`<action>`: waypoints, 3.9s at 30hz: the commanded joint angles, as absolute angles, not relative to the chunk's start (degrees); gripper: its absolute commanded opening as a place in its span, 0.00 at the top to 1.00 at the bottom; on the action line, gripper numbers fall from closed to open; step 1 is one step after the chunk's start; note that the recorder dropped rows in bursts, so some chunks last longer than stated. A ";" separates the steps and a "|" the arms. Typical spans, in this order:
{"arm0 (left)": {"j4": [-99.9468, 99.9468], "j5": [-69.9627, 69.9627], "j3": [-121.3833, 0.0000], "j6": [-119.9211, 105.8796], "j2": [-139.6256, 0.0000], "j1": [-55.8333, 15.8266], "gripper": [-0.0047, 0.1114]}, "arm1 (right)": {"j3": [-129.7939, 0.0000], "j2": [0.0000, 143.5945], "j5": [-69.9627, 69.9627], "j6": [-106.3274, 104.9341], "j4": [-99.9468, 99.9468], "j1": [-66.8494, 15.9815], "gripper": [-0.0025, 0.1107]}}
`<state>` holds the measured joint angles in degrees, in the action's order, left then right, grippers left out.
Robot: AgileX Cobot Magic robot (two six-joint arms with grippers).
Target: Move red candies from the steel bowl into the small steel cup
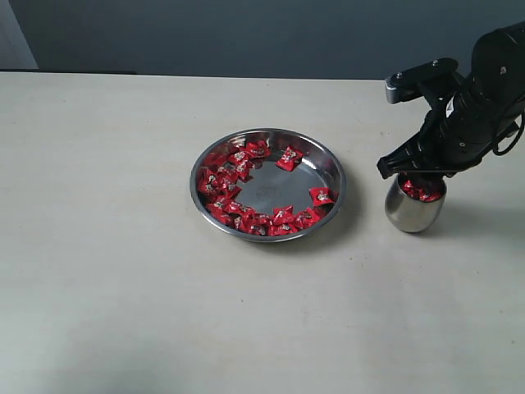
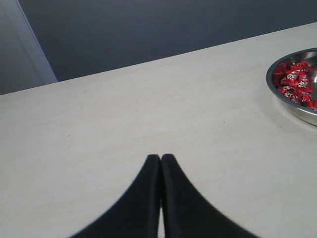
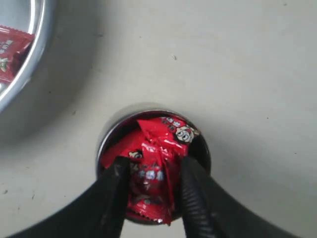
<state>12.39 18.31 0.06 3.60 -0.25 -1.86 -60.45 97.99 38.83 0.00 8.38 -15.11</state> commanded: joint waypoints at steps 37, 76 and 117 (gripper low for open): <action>12.57 17.92 0.00 3.91 0.00 -1.88 0.96 | -62.19 95.11 35.38 -0.55 9.08 -14.68 0.66; 12.57 17.92 0.00 3.91 0.00 -1.88 0.96 | -85.44 122.96 24.14 -22.67 -17.52 -29.73 0.51; 12.57 17.92 0.00 3.91 0.00 -1.88 0.96 | -96.93 129.95 35.80 -22.67 -24.85 -29.99 0.98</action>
<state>12.39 18.31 0.06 3.60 -0.25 -1.86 -96.72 132.35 32.99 -22.58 -25.93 -29.96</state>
